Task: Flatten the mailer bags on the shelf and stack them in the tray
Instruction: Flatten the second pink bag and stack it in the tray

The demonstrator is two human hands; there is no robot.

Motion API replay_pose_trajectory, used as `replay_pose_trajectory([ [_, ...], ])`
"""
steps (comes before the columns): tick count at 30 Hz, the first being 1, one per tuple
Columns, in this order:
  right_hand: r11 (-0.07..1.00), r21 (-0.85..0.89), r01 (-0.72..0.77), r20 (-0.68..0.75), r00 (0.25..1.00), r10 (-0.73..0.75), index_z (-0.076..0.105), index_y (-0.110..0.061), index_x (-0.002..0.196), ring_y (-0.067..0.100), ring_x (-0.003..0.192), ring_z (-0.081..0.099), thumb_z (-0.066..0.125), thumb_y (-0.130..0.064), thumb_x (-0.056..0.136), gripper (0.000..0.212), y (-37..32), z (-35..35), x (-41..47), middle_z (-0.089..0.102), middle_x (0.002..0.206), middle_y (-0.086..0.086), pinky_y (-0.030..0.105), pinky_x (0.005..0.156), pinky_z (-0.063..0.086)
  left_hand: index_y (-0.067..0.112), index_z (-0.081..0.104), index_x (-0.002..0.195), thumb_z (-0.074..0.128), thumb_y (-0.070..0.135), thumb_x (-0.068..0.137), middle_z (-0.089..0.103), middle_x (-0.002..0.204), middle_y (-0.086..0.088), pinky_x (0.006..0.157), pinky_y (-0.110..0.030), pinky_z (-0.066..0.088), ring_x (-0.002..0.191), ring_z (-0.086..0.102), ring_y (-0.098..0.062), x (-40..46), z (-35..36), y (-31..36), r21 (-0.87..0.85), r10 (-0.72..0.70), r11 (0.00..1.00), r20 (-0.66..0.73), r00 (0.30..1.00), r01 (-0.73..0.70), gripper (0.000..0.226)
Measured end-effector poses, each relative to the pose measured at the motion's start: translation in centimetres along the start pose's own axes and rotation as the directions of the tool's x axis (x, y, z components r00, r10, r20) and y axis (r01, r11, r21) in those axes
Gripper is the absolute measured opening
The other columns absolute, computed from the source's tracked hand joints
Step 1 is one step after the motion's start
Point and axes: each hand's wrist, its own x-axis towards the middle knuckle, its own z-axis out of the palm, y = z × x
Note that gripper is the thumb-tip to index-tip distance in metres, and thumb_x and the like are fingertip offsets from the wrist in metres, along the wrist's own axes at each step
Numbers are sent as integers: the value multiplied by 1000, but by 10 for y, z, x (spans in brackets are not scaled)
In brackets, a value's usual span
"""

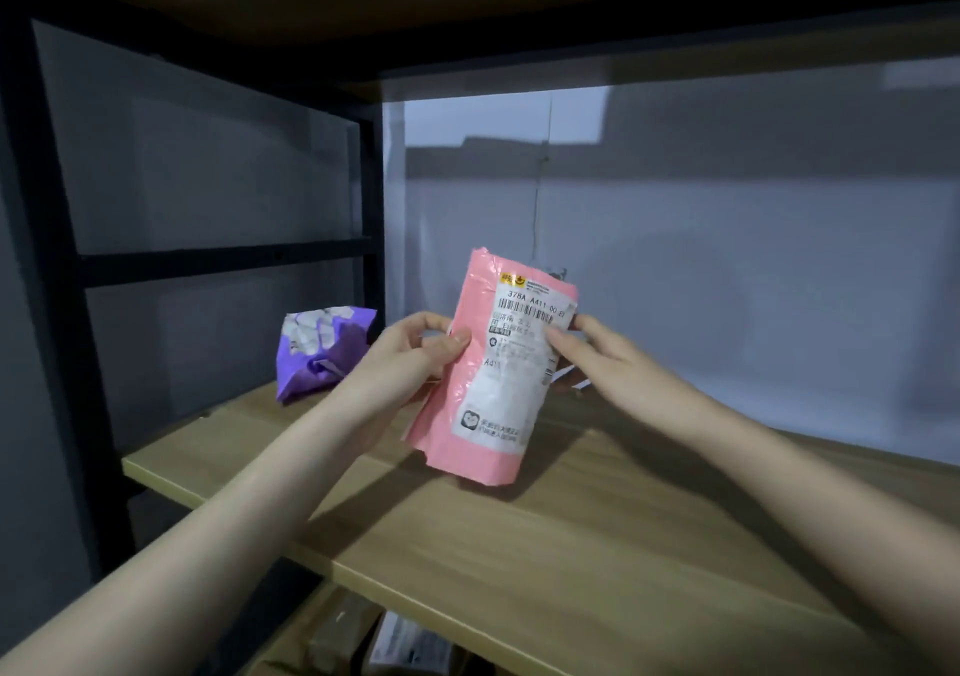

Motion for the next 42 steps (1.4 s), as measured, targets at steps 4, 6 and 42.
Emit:
replay_pose_trajectory([
  [4,972,232,-23,-99,994,47,59,-29,100,-6,65,61,49,-35,94,12,-1,-19,-15,65,83,-13,11,59,45,15,52,85,51,17,96,63,63,6,50,-13,45,51,56,-2,6,38,-6,1,-39,999,109,993,39,11],
  [6,967,248,-62,-130,987,97,62,-23,103,1,69,64,54,-33,92,17,2,-32,-20,68,87,-8,19,66,48,15,52,86,46,18,98,61,73,0,50,-15,42,55,54,-7,10,53,-9,78,-40,997,135,990,30,13],
  [42,771,-617,-158,98,956,275,15,-21,150,3,144,11,20,-44,99,55,67,-63,-133,15,158,-10,19,115,6,19,4,151,15,37,102,4,159,8,102,-7,1,145,5,-4,-19,160,-36,624,-119,549,717,686,-557,53],
])
